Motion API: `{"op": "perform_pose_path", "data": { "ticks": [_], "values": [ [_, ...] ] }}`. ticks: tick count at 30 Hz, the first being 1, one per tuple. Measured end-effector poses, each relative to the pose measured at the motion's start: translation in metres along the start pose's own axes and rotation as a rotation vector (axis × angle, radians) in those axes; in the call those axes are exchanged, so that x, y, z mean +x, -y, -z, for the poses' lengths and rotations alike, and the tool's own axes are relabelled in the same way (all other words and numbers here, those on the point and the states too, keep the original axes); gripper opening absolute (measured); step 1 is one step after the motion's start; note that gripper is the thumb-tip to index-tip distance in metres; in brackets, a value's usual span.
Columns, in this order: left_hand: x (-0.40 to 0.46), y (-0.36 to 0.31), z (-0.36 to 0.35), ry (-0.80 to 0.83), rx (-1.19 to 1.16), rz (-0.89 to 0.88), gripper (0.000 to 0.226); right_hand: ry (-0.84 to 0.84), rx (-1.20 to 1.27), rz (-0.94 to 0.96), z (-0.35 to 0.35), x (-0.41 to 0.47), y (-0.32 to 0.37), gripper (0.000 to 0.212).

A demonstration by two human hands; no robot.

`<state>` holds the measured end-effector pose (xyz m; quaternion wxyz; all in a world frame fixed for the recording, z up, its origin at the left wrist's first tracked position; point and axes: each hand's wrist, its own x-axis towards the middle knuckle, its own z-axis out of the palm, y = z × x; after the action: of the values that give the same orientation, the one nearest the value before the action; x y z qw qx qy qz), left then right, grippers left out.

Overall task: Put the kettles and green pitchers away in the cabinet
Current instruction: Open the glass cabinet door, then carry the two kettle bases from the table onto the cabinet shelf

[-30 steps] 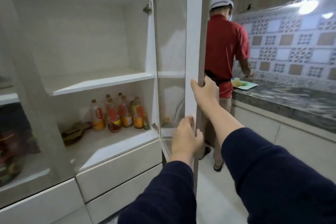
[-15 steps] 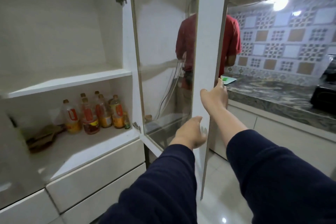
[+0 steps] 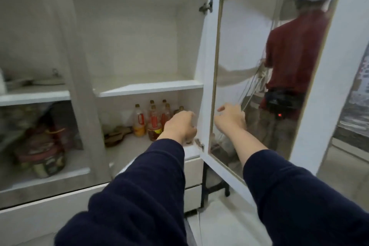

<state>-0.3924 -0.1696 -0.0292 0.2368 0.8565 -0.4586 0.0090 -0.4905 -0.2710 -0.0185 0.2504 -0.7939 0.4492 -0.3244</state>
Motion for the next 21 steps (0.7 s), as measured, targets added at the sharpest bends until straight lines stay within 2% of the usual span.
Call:
{"op": "perform_pose_path", "data": {
  "ticks": [4, 9, 21],
  "values": [
    [-0.007, 0.064, 0.041, -0.105, 0.079, 0.119, 0.054, 0.153, -0.022, 0.145, -0.051, -0.005, 0.049, 0.034],
    [-0.015, 0.136, 0.087, -0.2, 0.171, 0.207, 0.057, 0.25, -0.003, 0.272, -0.105, -0.014, 0.109, 0.036],
    [-0.05, 0.313, 0.161, -0.251, 0.218, 0.374, 0.053, 0.45, 0.056, 0.47, -0.256, -0.069, 0.261, 0.029]
  ]
}}
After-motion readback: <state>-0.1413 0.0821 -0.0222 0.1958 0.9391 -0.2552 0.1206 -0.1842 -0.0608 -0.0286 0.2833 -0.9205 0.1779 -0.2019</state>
